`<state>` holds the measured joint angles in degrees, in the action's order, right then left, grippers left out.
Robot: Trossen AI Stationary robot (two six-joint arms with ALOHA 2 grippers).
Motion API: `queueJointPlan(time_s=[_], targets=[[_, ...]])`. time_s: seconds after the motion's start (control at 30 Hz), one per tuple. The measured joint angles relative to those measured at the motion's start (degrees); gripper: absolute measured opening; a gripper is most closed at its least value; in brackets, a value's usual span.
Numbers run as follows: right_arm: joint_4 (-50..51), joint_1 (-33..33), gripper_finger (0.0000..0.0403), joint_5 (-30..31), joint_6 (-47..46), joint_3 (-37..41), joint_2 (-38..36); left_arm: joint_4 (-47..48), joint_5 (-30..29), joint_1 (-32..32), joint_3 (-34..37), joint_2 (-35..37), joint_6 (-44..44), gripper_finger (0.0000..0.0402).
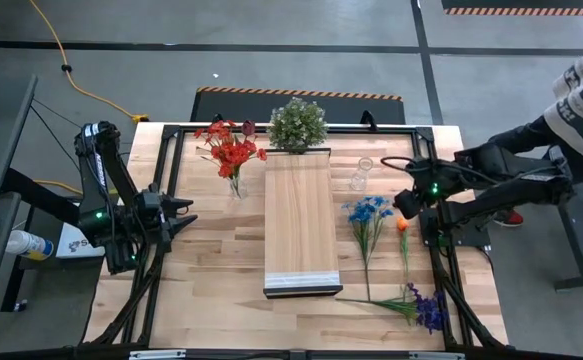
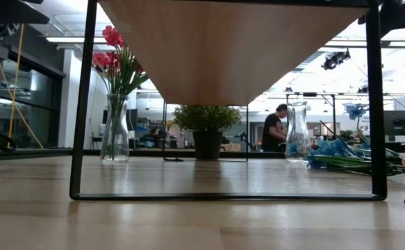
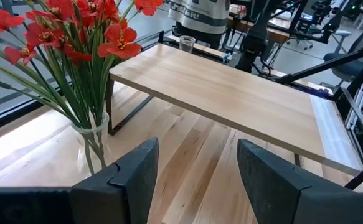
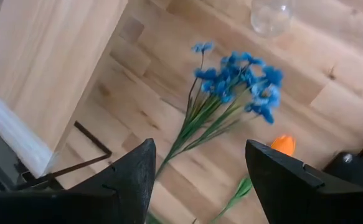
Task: Pick and place flowers into a vace then onto a shelf
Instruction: Put the blue flowers into the right transparent vase
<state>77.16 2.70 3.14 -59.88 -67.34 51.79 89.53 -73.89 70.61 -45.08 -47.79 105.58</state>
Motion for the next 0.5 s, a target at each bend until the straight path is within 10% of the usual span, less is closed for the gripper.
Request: queueJointPlan(time_s=[0.5], targets=[[3.8,17.1,0.0236,7.2,-22.7,0.0,1.0,-0.1,0.0,0.0,0.0,0.0,-0.1,0.025]])
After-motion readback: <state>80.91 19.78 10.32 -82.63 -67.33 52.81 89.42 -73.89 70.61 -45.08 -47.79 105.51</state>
